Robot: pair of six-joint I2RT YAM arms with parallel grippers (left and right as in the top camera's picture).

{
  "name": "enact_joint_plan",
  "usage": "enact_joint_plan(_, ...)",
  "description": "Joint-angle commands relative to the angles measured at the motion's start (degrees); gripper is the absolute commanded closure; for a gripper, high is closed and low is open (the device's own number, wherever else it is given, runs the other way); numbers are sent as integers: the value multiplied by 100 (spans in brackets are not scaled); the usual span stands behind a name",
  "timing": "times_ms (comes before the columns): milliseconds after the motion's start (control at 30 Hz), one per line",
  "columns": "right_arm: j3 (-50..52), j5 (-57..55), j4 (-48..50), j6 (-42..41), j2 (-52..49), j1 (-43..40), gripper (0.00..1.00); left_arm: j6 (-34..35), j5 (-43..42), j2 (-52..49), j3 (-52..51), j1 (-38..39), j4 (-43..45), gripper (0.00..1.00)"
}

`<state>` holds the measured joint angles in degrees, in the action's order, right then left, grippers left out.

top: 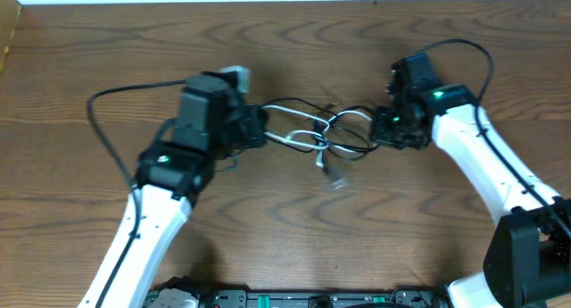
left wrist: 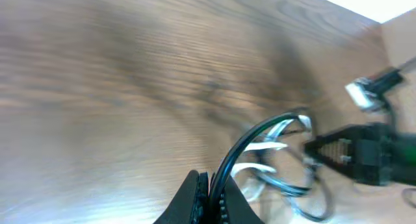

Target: Untangle cables

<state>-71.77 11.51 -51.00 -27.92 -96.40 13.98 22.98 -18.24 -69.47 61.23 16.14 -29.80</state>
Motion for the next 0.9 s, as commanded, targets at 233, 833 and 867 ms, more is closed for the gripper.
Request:
enact_joint_plan(233,37,-560,-518,719,-31,-1325,99,-844,144,164,136,-1523,-708,93)
enact_joint_plan(833,37,1768,-433,2297,-31,-2002,99,-1062,-323,-308,37,-1292,-1113,92)
enact_joint_plan(867,37,2079,-442,2498,-31,-1963,99,-1080,-387,-398,33,-1167,-1110,93)
